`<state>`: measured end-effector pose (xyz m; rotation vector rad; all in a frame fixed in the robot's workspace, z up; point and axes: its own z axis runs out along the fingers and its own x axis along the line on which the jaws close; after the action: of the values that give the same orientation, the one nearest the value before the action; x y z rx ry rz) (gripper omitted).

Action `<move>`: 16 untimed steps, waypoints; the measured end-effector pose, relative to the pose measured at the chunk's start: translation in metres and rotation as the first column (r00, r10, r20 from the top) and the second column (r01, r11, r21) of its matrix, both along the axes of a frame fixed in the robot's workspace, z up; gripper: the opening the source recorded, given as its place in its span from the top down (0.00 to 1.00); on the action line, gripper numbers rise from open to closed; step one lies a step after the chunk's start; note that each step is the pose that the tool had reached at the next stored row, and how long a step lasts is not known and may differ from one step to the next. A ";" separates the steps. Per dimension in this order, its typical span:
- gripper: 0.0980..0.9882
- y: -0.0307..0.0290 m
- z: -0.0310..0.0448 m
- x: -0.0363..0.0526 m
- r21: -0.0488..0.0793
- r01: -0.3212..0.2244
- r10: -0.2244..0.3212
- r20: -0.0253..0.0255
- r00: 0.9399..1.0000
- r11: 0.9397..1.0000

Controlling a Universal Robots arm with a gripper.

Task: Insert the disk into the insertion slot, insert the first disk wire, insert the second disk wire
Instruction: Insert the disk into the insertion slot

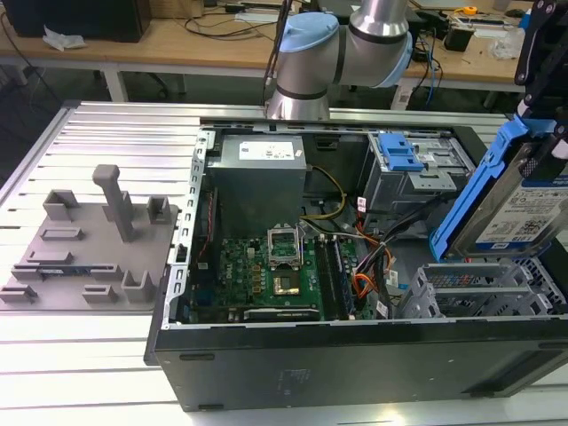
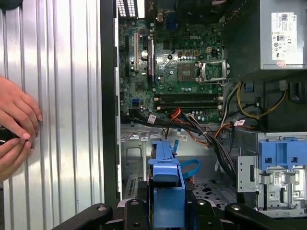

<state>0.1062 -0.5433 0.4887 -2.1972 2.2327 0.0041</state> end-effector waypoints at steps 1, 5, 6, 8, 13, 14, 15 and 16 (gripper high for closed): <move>0.70 0.0003 -0.0003 0.0008 0.000 0.000 0.000 0.000 1.000 1.000; 0.70 0.0006 -0.0014 0.0013 -0.001 0.000 0.000 0.000 1.000 1.000; 0.70 0.0007 -0.0017 0.0013 -0.001 0.000 0.000 0.000 1.000 1.000; 0.70 0.0007 -0.0021 0.0013 -0.001 0.000 0.000 0.000 1.000 1.000; 0.70 0.0007 -0.0047 0.0013 -0.001 0.000 0.000 0.000 1.000 1.000; 0.70 0.0007 -0.0054 0.0015 -0.001 0.000 0.000 0.000 1.000 1.000; 0.70 0.0007 -0.0059 0.0018 -0.001 0.000 0.000 0.000 1.000 1.000; 0.70 0.0007 -0.0063 0.0021 -0.001 0.000 0.000 0.000 1.000 1.000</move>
<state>0.1082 -0.5426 0.4824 -2.1981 2.2331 0.0029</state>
